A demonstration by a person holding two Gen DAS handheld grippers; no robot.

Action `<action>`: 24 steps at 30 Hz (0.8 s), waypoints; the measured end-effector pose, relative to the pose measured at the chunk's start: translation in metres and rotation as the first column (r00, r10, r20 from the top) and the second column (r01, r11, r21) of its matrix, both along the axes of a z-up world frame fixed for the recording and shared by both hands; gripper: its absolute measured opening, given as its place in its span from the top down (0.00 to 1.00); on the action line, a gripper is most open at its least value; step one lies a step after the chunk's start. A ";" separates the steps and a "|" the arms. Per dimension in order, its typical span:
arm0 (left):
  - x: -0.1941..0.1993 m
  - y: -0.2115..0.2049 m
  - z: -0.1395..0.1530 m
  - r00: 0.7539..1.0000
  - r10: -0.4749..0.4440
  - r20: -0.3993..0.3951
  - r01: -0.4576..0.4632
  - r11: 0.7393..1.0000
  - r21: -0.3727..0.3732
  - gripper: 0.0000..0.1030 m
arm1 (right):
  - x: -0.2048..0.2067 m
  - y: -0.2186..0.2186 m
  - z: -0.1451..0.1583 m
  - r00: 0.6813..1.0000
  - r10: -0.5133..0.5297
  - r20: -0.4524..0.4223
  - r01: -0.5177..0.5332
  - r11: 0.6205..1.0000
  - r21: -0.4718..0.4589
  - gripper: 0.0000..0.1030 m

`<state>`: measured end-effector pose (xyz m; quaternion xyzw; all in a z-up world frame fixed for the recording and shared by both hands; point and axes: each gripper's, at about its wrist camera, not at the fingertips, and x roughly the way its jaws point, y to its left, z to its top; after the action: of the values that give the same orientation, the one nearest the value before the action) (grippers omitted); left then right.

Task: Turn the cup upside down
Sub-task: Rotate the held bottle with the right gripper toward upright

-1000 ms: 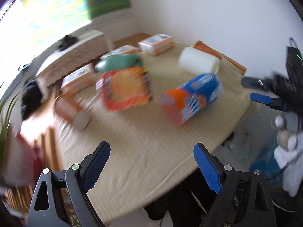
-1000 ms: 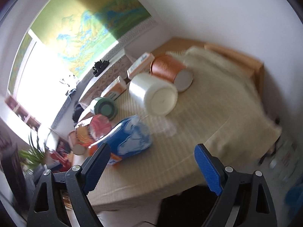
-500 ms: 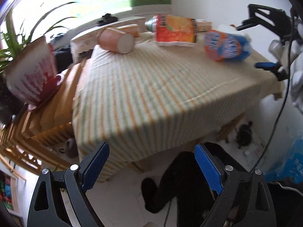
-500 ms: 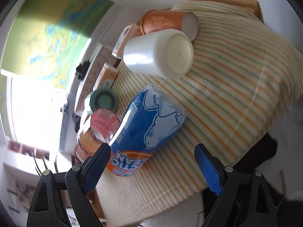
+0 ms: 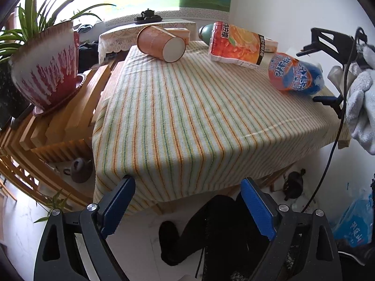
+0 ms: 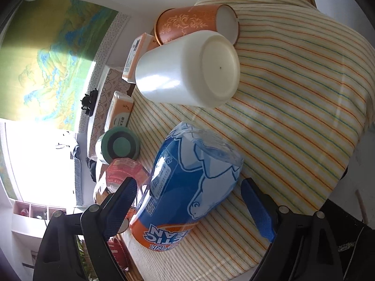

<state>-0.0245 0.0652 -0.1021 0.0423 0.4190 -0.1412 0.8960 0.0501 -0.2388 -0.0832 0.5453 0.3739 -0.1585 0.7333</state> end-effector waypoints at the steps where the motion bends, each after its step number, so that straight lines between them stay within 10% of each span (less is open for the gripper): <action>1: -0.001 0.000 -0.001 1.000 -0.001 0.003 0.001 1.000 0.005 0.09 | 0.005 0.001 0.001 1.000 0.005 -0.007 -0.005 1.000 -0.008 0.15; 24: -0.002 0.007 0.003 0.999 0.035 0.019 -0.035 0.999 -0.016 0.07 | 0.021 0.013 0.007 0.996 0.068 -0.055 -0.076 0.984 -0.160 0.18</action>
<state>-0.0267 0.0723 -0.0989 0.0295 0.4098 -0.1283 0.9026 0.0710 -0.2254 -0.0765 0.4662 0.3972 -0.1752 0.7708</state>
